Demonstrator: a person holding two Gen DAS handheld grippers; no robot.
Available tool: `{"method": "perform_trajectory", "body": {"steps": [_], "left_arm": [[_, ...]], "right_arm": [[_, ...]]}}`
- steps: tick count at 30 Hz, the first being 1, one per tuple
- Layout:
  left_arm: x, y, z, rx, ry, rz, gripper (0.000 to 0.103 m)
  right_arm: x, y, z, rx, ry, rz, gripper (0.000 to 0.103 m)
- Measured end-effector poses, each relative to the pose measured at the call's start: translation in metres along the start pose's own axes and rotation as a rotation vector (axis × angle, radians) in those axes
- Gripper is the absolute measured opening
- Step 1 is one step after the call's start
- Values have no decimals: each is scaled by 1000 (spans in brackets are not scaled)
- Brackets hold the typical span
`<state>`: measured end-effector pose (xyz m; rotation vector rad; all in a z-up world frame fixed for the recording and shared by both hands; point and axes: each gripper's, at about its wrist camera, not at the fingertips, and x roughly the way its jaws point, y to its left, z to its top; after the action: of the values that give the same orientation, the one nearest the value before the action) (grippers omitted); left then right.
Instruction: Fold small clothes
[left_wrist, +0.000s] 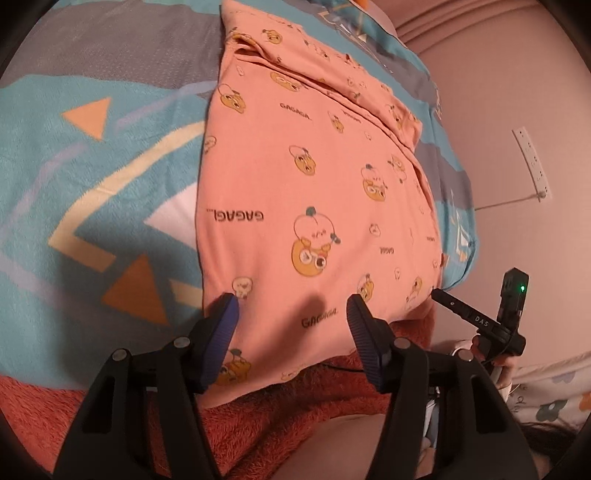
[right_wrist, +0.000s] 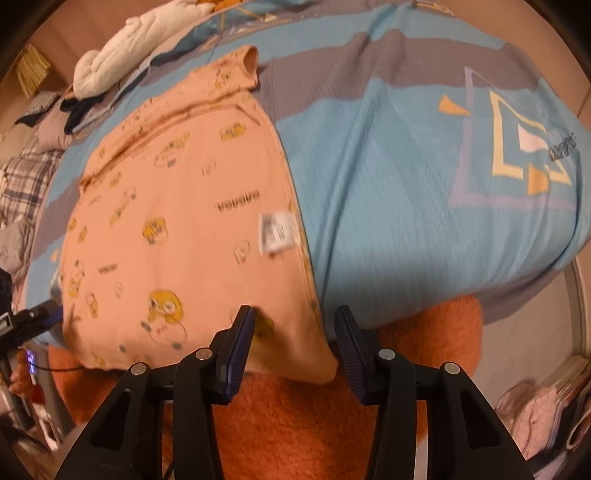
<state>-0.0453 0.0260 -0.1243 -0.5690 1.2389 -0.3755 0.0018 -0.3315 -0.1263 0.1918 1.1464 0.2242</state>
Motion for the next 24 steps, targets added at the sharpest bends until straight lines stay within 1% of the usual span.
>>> {"method": "perform_trajectory", "body": {"steps": [4,7,8,9,10,11,12,13,14,15,16,17,18,19,21,23,24], "left_arm": [[3,-2,-8,12,28,-14,60],[7,-5,-14,25,35,-5,58],[7,-7,-16,31,33,-1,57],[7,-8,-17,38,34,1,53],[8,-9,-19,41,37,2,46],[10,-9,-21,40,42,3,42],[11,-9,-23,37,47,2,34],[13,-8,-24,36,52,-1,27],[15,-7,-26,34,57,-2,23],[16,-7,-26,35,56,3,11],[16,-7,-27,40,52,21,3],[15,-7,-26,41,46,28,3],[13,-8,-26,37,44,19,3],[10,-8,-25,31,34,9,3],[1,-11,-21,23,1,-39,0],[-11,-16,-16,22,-32,-101,0],[-16,-18,-13,26,-48,-116,0]], "right_arm": [[7,2,-5,-16,41,16,46],[14,6,-7,-29,64,40,41],[16,8,-7,-34,69,38,40],[17,9,-7,-41,71,33,40],[17,10,-7,-50,72,27,38],[18,12,-7,-58,74,22,34],[18,12,-7,-63,77,21,31],[17,13,-7,-69,79,21,25],[17,14,-7,-76,81,17,22],[16,14,-8,-83,84,10,19],[16,14,-8,-91,86,4,12],[16,15,-8,-101,89,-5,9],[15,16,-7,-107,89,-11,8],[13,17,-6,-109,89,4,7],[7,19,-5,-103,85,34,6],[1,25,-3,-104,70,85,6],[-2,27,-2,-99,68,117,6]]}}
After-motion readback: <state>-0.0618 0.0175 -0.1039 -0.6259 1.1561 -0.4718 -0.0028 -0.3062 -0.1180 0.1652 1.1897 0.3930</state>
